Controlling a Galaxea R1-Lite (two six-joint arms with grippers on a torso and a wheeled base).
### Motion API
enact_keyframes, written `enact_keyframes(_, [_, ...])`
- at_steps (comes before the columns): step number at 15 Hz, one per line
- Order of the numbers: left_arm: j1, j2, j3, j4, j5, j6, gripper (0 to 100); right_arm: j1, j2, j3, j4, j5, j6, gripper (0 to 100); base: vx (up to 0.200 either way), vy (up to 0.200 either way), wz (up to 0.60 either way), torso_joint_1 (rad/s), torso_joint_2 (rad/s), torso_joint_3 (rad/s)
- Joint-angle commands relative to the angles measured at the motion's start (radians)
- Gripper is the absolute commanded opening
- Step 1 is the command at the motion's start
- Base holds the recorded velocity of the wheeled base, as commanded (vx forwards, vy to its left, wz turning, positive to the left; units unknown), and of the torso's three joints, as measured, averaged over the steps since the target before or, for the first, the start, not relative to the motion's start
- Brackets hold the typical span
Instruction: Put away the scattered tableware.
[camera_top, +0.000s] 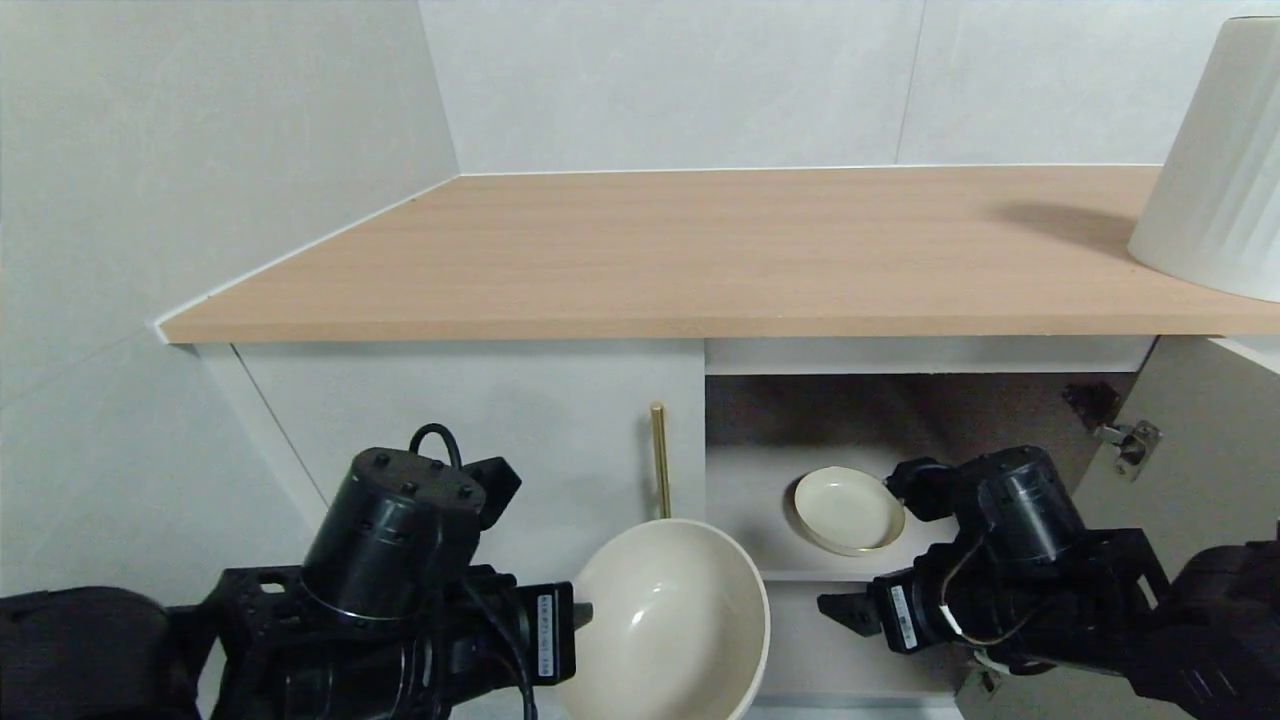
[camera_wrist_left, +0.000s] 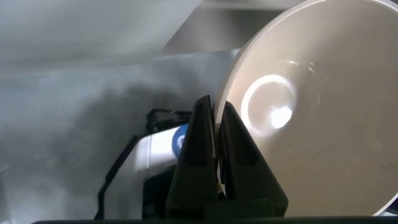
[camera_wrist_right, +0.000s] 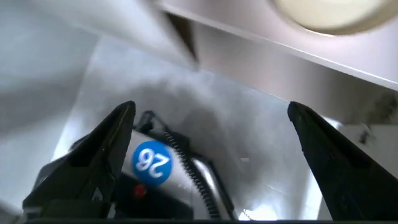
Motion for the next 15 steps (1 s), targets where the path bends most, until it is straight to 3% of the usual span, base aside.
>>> enact_keyframes(1, [-0.032,0.105,0.000,-0.001,0.069,-0.002,0,0.035,-0.140,0.039,0.004,0.061,-0.017,100,0.000,0.000,0.00,0.000,0.00,0.000])
enact_keyframes(4, [-0.083,0.220,-0.005,-0.056,0.230,-0.030,0,0.049,-0.260,0.076,0.128,0.219,-0.131,100,0.000,0.000,0.00,0.000,0.00,0.000])
enact_keyframes(6, [-0.118,0.272,-0.003,-0.088,0.334,-0.028,0,0.078,-0.307,0.072,0.200,0.274,-0.151,100,0.000,0.000,0.00,0.000,0.00,0.000])
enact_keyframes(11, [-0.152,0.272,-0.014,-0.111,0.342,-0.019,0,0.152,-0.229,0.035,0.197,0.256,-0.137,100,0.000,0.000,0.00,0.000,0.00,0.000])
enact_keyframes(15, [-0.201,0.256,-0.014,-0.120,0.342,0.021,0,0.202,-0.121,-0.043,0.191,0.095,0.015,100,0.000,0.000,0.00,0.000,0.00,0.000])
